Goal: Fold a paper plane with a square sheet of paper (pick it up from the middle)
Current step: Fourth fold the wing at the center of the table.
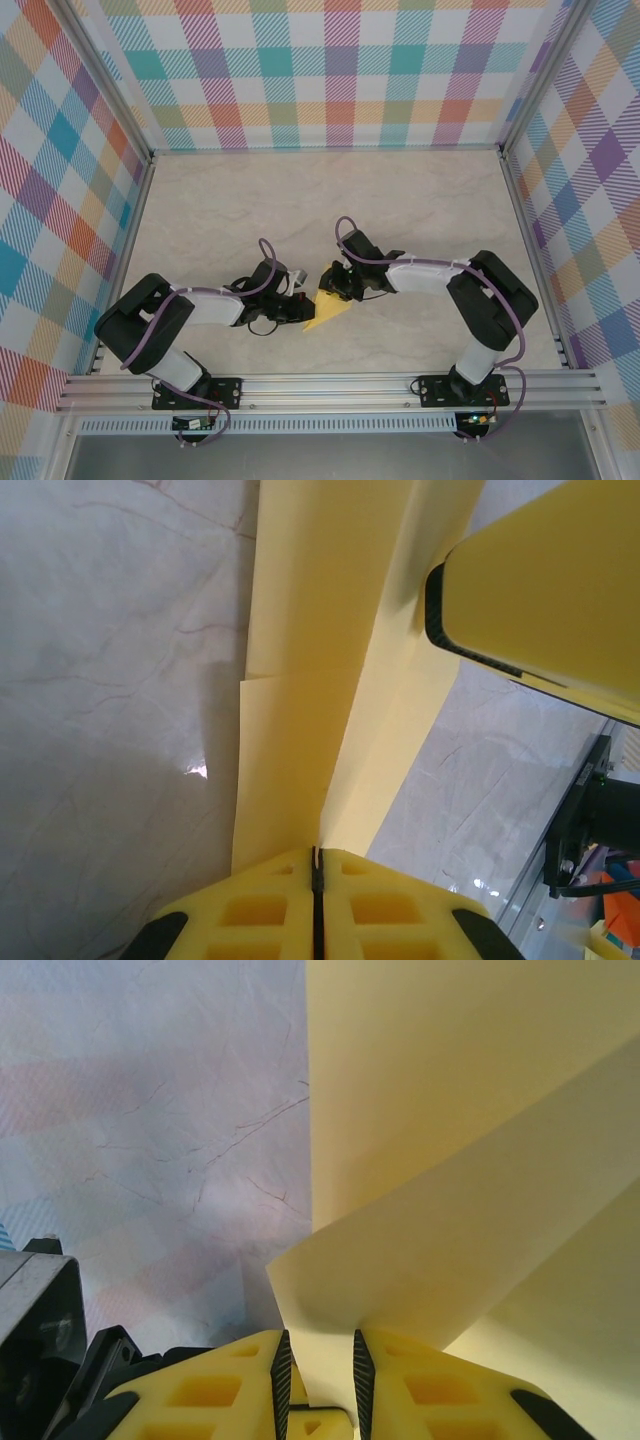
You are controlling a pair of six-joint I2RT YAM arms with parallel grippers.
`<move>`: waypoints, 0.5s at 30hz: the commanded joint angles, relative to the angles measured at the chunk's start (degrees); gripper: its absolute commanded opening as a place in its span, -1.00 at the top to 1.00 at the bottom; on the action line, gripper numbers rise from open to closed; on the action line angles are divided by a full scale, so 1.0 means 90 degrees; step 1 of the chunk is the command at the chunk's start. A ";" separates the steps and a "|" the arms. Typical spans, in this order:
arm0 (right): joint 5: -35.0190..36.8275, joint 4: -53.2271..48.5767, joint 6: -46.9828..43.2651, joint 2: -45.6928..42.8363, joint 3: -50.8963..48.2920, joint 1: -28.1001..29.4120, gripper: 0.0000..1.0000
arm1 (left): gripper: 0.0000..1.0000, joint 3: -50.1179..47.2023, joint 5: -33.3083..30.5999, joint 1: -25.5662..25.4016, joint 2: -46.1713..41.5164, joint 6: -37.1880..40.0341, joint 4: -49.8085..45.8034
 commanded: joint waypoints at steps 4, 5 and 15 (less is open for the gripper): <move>-0.0031 0.0012 0.0084 0.0174 0.0194 0.0037 0.47 | 0.83 0.0044 0.0291 0.0193 0.0126 -0.0070 0.0091; -0.0042 0.0011 0.0074 0.0196 0.0214 0.0042 0.47 | 0.83 0.0044 0.0322 0.0215 0.0143 -0.0074 0.0091; -0.0077 -0.0004 0.0093 0.0357 0.0370 0.0035 0.46 | 0.82 0.0156 0.0532 0.0313 0.0304 -0.0050 0.0043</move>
